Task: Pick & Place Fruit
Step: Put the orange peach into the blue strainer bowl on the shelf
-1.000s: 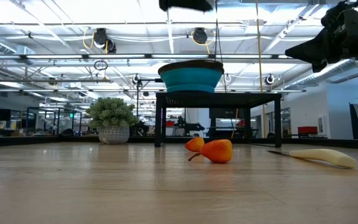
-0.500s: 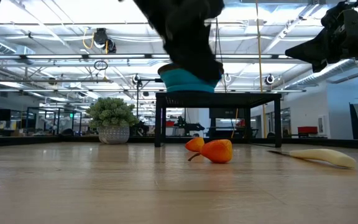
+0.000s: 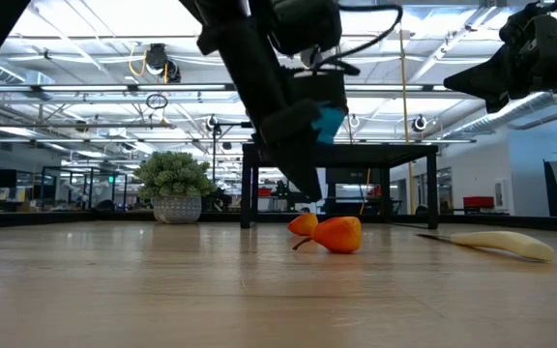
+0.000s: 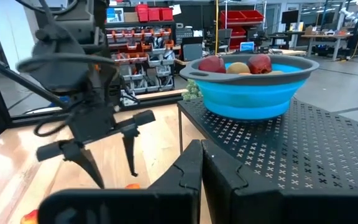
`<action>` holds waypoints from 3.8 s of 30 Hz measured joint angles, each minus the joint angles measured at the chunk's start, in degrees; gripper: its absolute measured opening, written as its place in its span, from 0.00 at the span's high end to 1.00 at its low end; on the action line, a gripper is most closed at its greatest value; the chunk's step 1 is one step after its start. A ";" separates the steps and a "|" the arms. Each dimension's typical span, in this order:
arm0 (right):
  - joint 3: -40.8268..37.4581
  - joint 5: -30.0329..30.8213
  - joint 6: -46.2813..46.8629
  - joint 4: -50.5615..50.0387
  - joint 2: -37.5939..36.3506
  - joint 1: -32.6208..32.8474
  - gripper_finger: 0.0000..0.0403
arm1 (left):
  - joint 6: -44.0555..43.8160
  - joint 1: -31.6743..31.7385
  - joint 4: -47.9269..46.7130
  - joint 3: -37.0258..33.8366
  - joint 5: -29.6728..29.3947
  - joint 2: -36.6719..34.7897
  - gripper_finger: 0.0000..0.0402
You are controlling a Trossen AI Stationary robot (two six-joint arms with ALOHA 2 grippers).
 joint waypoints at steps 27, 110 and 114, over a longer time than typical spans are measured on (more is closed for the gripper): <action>0.00 0.01 0.00 -0.17 0.00 -0.02 1.00 | 5.49 3.32 -0.70 -0.05 3.03 1.14 0.39; -0.02 0.00 0.00 -0.17 -0.02 -0.04 1.00 | -19.03 4.39 37.25 0.24 53.81 -11.44 0.71; -0.01 0.01 0.00 -0.20 -0.02 -0.03 1.00 | -23.49 3.99 48.02 0.24 57.79 -11.57 0.71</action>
